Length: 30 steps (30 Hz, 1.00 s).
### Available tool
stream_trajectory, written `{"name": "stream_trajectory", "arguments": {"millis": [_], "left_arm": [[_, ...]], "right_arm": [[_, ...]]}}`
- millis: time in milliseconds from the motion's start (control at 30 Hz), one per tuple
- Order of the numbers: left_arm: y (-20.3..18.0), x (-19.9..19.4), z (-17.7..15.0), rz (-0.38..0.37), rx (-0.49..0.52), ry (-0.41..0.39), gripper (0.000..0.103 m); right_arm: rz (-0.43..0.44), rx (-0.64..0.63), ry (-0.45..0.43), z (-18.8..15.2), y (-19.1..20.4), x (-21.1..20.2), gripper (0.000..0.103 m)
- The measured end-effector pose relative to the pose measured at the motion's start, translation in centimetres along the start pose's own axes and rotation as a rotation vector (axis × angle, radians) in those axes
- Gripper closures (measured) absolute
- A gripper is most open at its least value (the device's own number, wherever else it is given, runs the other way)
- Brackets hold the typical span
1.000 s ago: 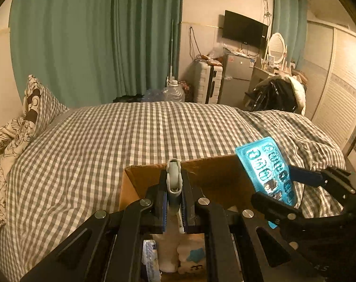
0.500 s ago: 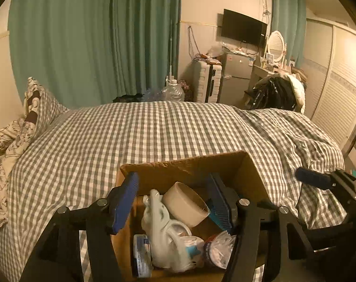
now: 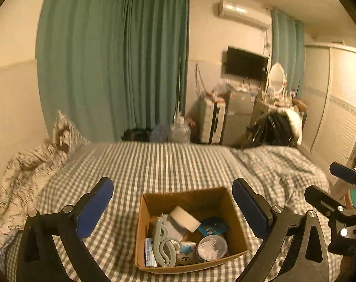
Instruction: Organize objects
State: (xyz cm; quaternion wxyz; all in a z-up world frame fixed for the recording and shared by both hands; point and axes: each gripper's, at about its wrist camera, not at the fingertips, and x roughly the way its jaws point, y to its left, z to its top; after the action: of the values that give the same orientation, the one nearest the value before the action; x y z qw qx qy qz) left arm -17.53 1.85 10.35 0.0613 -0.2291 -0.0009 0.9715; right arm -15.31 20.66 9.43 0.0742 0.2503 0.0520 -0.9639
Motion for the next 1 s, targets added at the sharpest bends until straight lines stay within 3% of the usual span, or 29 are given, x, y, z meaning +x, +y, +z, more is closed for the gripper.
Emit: {"name": "stream_trajectory", "arguments": {"millis": [200,500,733,1000], "left_arm": [[-0.2,-5.2,0.9,0.004,0.02,-0.074,0.0],[1.2,-10.0,-1.3,0.022,-0.034,-0.143,0.0],[2.1,-10.8,-5.0,0.042,-0.081,-0.148,0.0],[2.8,-7.4,-10.4,0.103,-0.088,-0.05,0.0]], "right_arm": [[-0.053,-0.005,-0.106,1.0,0.2,-6.3,0.0],[-0.088,0.015,-0.215,-1.0,1.5,-11.6,0.0],[-0.089,0.009,-0.213,-4.2,2.3,-10.5,0.0],[-0.095,0.039,-0.142,-9.5,1.6,-5.0,0.0]]}}
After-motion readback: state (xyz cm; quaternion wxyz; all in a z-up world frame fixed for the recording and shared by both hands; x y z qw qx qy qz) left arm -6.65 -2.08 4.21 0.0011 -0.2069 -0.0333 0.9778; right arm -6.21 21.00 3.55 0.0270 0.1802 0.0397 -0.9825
